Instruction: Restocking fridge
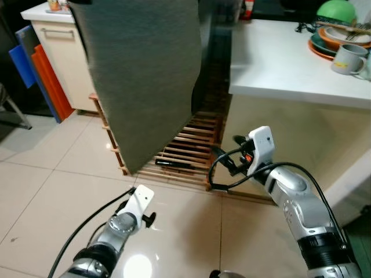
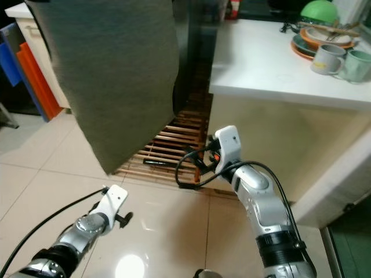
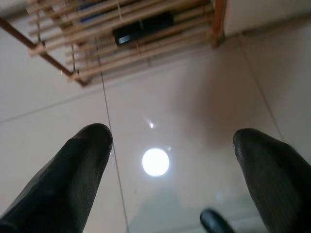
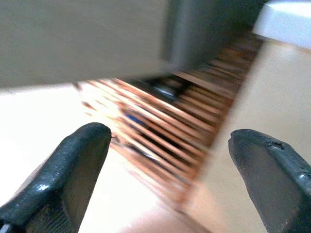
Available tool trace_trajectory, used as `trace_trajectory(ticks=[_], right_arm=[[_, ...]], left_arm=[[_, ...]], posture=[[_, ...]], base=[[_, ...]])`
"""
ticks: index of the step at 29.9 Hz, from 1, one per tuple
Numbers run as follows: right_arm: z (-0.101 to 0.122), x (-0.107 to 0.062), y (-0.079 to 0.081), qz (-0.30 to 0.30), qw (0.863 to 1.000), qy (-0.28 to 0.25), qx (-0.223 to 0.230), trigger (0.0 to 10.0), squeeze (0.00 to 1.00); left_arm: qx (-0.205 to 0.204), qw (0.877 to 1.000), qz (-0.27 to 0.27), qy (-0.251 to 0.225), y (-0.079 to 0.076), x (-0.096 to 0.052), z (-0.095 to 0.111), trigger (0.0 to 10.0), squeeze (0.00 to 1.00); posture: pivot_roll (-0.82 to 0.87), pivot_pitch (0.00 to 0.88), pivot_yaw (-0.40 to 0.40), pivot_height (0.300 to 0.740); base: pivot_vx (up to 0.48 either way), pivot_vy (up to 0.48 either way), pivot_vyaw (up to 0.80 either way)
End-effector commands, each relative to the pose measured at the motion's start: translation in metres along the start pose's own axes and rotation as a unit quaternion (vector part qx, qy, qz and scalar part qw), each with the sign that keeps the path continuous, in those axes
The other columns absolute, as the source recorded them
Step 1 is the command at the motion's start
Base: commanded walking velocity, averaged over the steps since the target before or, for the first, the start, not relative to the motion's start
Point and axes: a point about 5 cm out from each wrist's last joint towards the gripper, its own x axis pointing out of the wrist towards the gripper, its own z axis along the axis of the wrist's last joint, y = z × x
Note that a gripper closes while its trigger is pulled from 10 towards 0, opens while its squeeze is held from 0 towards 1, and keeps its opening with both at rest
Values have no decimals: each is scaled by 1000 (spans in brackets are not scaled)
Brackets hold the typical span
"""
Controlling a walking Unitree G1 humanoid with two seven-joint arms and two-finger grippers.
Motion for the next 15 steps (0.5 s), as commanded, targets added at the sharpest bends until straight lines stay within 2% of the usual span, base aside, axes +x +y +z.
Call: trace_trajectory(ticks=[1, 3, 4, 6, 7, 8, 9, 11, 13, 15], right_arm=[[15, 0, -13, -97, 994, -43, -21, 10000, 0], [24, -3, -16, -148, 986, -73, 22, 10000, 0], [24, -3, -16, -148, 986, -73, 22, 10000, 0], [26, -6, -18, -182, 978, -94, 43, 10000, 0], [23, -8, -22, -212, 970, -98, 65, 10000, 0], [23, -8, -22, -212, 970, -98, 65, 10000, 0], [21, -9, -24, -230, 965, -97, 85, 10000, 0], [18, -9, -23, -239, 962, -100, 85, 10000, 0], [15, -8, -22, -244, 961, -99, 81, 10000, 0], [10, -9, -24, -254, 959, -91, 86, 10000, 0]], left_arm=[[-53, 990, 63, -114, 18, -2, 39, 10000, 0], [-98, 965, 101, -221, 34, -11, 79, 10000, 0], [-98, 965, 101, -221, 34, -11, 79, 10000, 0], [-120, 938, 106, -308, 43, -25, 118, 10000, 0], [-117, 926, 99, -344, 45, -35, 137, 10000, 0], [-117, 926, 99, -344, 45, -35, 137, 10000, 0], [-98, 917, 89, -376, 47, -44, 152, 10000, 0], [-42, 898, 85, -431, 58, -66, 169, 10000, 0], [-55, 887, 77, -451, 68, -79, 175, 10000, 0], [-71, 878, 70, -469, 69, -90, 181, 10000, 0]], posture=[[-160, 0, 19, 740], [-166, 0, 24, 740], [-166, 0, 24, 740], [-165, 0, 32, 740], [-154, 0, 36, 740], [-154, 0, 36, 740], [-158, 0, 41, 740], [-159, 0, 44, 740], [-138, 0, 42, 740], [-130, 0, 39, 740]], base=[[0, 0, 0], [0, 0, 0], [0, 0, 0], [0, 0, 0], [0, 0, 0], [0, 0, 0], [0, 0, 0], [0, 0, 0], [0, 0, 0], [0, 0, 0]])
